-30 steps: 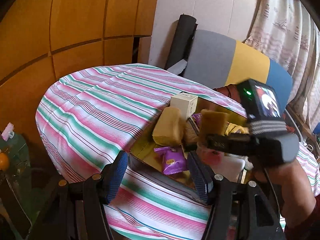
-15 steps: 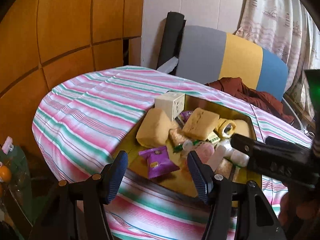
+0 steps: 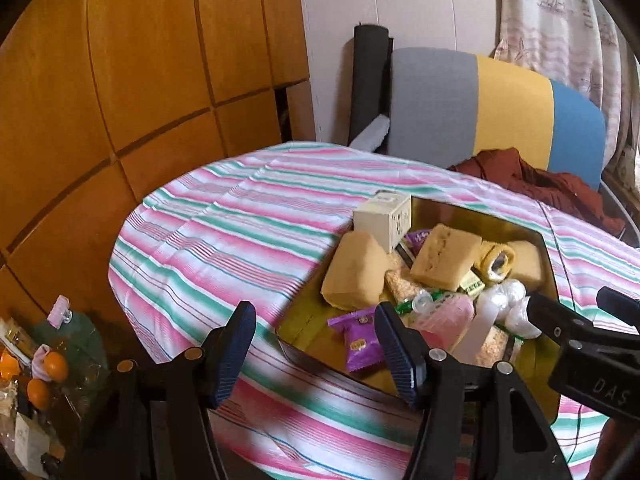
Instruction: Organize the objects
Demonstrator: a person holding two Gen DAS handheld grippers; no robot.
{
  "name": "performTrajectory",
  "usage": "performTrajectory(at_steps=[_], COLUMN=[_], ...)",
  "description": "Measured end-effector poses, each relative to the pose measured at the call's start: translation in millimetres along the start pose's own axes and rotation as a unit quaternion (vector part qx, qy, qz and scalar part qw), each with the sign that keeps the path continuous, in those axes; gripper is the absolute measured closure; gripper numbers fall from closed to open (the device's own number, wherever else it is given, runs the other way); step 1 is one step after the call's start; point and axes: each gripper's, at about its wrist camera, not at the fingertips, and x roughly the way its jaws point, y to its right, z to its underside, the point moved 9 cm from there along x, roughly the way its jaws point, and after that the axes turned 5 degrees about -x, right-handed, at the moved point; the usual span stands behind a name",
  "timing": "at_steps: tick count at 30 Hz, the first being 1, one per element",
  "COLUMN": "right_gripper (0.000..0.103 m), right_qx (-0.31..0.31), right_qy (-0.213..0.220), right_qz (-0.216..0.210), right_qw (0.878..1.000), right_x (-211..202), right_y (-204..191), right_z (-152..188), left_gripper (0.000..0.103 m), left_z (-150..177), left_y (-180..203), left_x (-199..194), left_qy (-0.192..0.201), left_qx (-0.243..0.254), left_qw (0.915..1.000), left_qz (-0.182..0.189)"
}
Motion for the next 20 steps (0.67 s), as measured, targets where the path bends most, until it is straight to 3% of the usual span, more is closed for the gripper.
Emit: performTrajectory(at_steps=[6, 20], right_gripper=[0.0, 0.0], right_qx=[0.002, 0.013], right_qy=[-0.003, -0.011], right_qz=[0.0, 0.003], right_qw=[1.0, 1.0], right_x=[2.4, 7.4], right_y=[-0.7, 7.6], right_z=[3.0, 7.9], left_gripper=[0.04, 0.04], left_z=[12.5, 18.0], left_y=[7.5, 16.3], left_x=[5.6, 4.5], left_qy=[-0.029, -0.029], left_qx=[0.001, 0.017], left_qw=[0.9995, 0.9994], left_qz=[0.013, 0.01])
